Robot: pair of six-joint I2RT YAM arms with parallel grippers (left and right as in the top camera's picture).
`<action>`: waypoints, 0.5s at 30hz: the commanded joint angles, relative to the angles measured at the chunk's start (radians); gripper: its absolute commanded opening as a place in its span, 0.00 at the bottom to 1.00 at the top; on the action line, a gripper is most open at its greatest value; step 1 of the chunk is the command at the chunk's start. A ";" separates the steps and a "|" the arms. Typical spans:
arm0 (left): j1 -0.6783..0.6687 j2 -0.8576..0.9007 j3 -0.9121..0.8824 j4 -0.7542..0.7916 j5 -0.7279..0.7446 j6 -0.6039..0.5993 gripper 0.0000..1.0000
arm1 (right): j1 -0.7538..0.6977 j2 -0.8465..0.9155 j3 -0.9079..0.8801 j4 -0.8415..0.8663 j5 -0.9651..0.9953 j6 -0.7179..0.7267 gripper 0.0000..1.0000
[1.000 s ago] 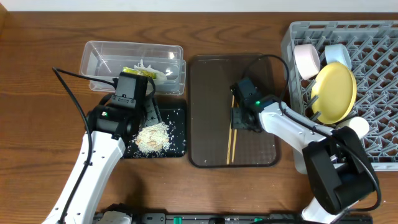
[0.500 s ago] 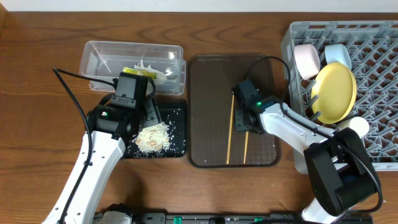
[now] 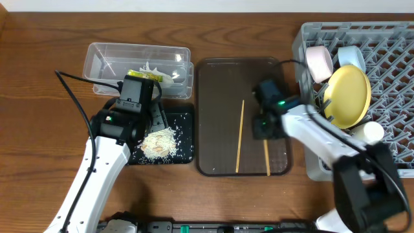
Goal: Sort waste into correct bins and load items into the dishwasher rack
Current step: 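Carry the chopstick right and drop it into the rack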
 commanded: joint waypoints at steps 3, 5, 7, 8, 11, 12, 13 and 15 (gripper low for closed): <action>0.003 0.006 -0.002 -0.003 -0.012 -0.006 0.71 | -0.145 -0.177 0.122 -0.072 -0.010 -0.218 0.01; 0.003 0.006 -0.002 -0.003 -0.012 -0.006 0.71 | -0.209 -0.217 0.125 -0.086 -0.010 -0.286 0.01; 0.003 0.006 -0.002 -0.003 -0.012 -0.006 0.71 | -0.274 -0.235 0.125 -0.101 -0.006 -0.325 0.01; 0.003 0.006 -0.002 -0.003 -0.012 -0.006 0.71 | -0.307 -0.235 0.125 -0.112 -0.006 -0.344 0.01; 0.003 0.006 -0.002 -0.003 -0.012 -0.006 0.71 | -0.390 -0.223 0.121 -0.138 -0.006 -0.392 0.01; 0.003 0.006 -0.002 -0.003 -0.012 -0.006 0.71 | -0.415 -0.216 0.120 -0.146 -0.006 -0.402 0.01; 0.003 0.006 -0.002 -0.003 -0.012 -0.006 0.71 | -0.434 -0.208 0.120 -0.149 -0.006 -0.407 0.01; 0.003 0.006 -0.002 -0.003 -0.012 -0.006 0.71 | -0.463 -0.190 0.120 -0.154 -0.006 -0.407 0.01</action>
